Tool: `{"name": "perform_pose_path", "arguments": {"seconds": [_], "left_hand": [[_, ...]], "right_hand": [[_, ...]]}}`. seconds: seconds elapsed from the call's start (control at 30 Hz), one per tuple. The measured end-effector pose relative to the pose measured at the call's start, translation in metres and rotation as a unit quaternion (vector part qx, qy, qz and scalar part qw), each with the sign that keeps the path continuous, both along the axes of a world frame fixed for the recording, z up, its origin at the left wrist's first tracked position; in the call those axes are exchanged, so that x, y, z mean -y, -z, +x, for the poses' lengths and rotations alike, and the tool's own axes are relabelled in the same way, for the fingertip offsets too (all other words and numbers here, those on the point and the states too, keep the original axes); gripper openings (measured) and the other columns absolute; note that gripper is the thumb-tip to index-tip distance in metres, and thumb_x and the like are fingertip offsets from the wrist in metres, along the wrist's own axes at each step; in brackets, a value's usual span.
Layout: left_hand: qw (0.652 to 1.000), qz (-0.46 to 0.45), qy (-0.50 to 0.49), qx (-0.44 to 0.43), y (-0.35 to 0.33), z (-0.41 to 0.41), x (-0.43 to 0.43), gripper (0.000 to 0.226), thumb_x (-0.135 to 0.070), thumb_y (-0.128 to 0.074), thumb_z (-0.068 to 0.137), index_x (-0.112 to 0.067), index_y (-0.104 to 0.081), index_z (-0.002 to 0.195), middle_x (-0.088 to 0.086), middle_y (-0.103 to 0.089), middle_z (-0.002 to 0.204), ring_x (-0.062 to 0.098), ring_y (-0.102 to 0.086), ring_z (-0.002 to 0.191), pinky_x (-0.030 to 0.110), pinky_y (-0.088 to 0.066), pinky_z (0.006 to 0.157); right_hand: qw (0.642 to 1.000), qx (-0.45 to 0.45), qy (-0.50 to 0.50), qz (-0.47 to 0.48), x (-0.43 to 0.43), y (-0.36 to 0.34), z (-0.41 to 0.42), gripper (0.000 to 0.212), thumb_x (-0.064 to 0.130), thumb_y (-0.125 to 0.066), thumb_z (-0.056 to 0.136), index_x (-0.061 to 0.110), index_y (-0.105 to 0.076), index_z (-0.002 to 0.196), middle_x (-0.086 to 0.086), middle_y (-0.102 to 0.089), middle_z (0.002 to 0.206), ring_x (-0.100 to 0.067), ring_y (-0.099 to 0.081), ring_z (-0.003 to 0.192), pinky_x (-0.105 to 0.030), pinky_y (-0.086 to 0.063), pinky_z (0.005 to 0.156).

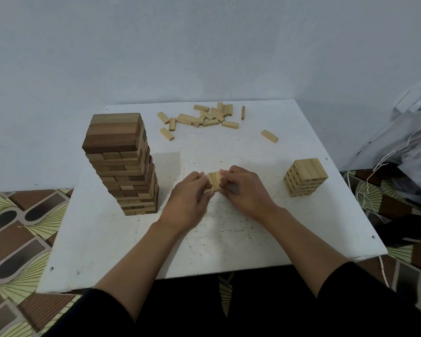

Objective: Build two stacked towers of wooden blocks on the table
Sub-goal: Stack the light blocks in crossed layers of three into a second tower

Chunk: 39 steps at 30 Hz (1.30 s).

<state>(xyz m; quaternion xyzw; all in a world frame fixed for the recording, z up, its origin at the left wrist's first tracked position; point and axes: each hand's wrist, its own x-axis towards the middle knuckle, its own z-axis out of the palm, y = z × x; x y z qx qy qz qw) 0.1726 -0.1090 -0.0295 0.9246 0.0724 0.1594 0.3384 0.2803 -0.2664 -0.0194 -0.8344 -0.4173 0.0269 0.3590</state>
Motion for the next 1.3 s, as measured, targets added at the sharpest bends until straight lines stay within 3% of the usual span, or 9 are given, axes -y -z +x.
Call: {"name": "perform_pose_path", "arguments": {"seconds": [0.1,0.17,0.33,0.47,0.67,0.87,1.03,1.2,1.3], "left_hand": [[1.0,-0.015,0.013,0.013,0.0,-0.011,0.005,0.012,-0.02,-0.069,0.095,-0.012,-0.07,0.103,-0.004,-0.062,0.108,0.012,-0.059,0.121,0.024,-0.046,0.098],[1.0,-0.011,0.02,0.018,0.0,-0.019,0.008,0.011,-0.019,-0.071,0.094,-0.011,-0.071,0.101,-0.003,-0.064,0.109,0.009,-0.056,0.127,0.021,-0.045,0.101],[0.999,-0.011,0.035,0.027,0.003,-0.034,0.016,0.014,-0.02,-0.075,0.091,-0.011,-0.073,0.101,-0.003,-0.065,0.108,0.007,-0.057,0.127,0.025,-0.049,0.101],[0.998,-0.018,0.048,0.024,0.002,-0.045,0.019,0.013,-0.019,-0.077,0.09,-0.013,-0.074,0.101,-0.005,-0.066,0.108,0.004,-0.058,0.127,0.027,-0.05,0.1],[0.997,-0.026,0.063,0.018,0.003,-0.051,0.018,0.015,-0.02,-0.077,0.089,-0.015,-0.074,0.103,-0.007,-0.066,0.115,0.004,-0.056,0.127,0.028,-0.049,0.101],[0.999,-0.013,0.042,0.011,-0.001,-0.05,0.02,0.016,-0.018,-0.081,0.085,-0.015,-0.076,0.1,-0.007,-0.069,0.109,0.012,-0.059,0.114,0.03,-0.049,0.094],[0.998,-0.018,0.055,-0.01,-0.007,-0.047,0.014,0.028,-0.006,-0.074,0.086,-0.012,-0.073,0.114,-0.003,-0.073,0.114,0.011,-0.065,0.107,0.019,-0.048,0.09],[0.996,-0.037,0.079,-0.014,-0.012,-0.043,0.009,0.033,0.009,-0.066,0.085,-0.014,-0.065,0.109,-0.005,-0.069,0.103,0.012,-0.064,0.096,0.032,-0.051,0.083],[0.995,-0.046,0.086,-0.014,-0.016,-0.044,0.01,0.044,0.014,-0.055,0.085,-0.02,-0.057,0.113,-0.009,-0.064,0.106,0.01,-0.061,0.1,0.028,-0.051,0.084]], "right_hand": [[1.0,-0.003,-0.009,0.007,0.01,0.002,-0.005,0.003,0.007,-0.076,0.086,0.008,-0.073,0.087,-0.002,-0.063,0.091,-0.022,-0.068,0.106,-0.036,-0.055,0.083],[1.0,-0.012,-0.019,0.012,0.016,0.004,-0.01,0.004,0.008,-0.077,0.085,0.009,-0.073,0.087,-0.001,-0.064,0.093,-0.017,-0.067,0.112,-0.038,-0.056,0.085],[0.999,-0.023,-0.028,0.026,0.032,0.005,-0.023,0.01,0.012,-0.079,0.084,0.013,-0.075,0.093,0.002,-0.066,0.098,-0.007,-0.065,0.114,-0.032,-0.054,0.09],[0.998,-0.042,-0.032,0.035,0.041,0.002,-0.032,0.035,0.016,-0.08,0.083,0.014,-0.072,0.117,0.005,-0.064,0.108,-0.007,-0.063,0.1,-0.023,-0.051,0.087],[0.997,-0.071,-0.044,0.002,0.044,0.004,-0.036,0.058,0.019,-0.081,0.083,0.015,-0.061,0.137,0.01,-0.055,0.128,-0.002,-0.053,0.115,-0.016,-0.042,0.101],[0.997,-0.07,-0.027,-0.025,0.04,0.001,-0.034,0.049,0.023,-0.084,0.08,0.02,-0.068,0.127,0.009,-0.064,0.123,-0.008,-0.053,0.117,-0.033,-0.044,0.103],[0.995,-0.095,0.001,-0.018,0.036,0.0,-0.041,0.056,0.038,-0.087,0.075,0.02,-0.068,0.125,0.013,-0.059,0.114,-0.004,-0.054,0.103,-0.027,-0.048,0.091],[0.995,-0.088,0.04,-0.006,0.026,0.002,-0.051,0.064,0.048,-0.09,0.064,0.015,-0.071,0.115,0.007,-0.059,0.101,-0.009,-0.054,0.092,-0.025,-0.046,0.081],[0.996,-0.074,0.052,-0.013,0.022,0.004,-0.053,0.064,0.053,-0.09,0.061,0.016,-0.07,0.11,0.007,-0.058,0.098,-0.012,-0.054,0.092,-0.031,-0.048,0.082]]}}
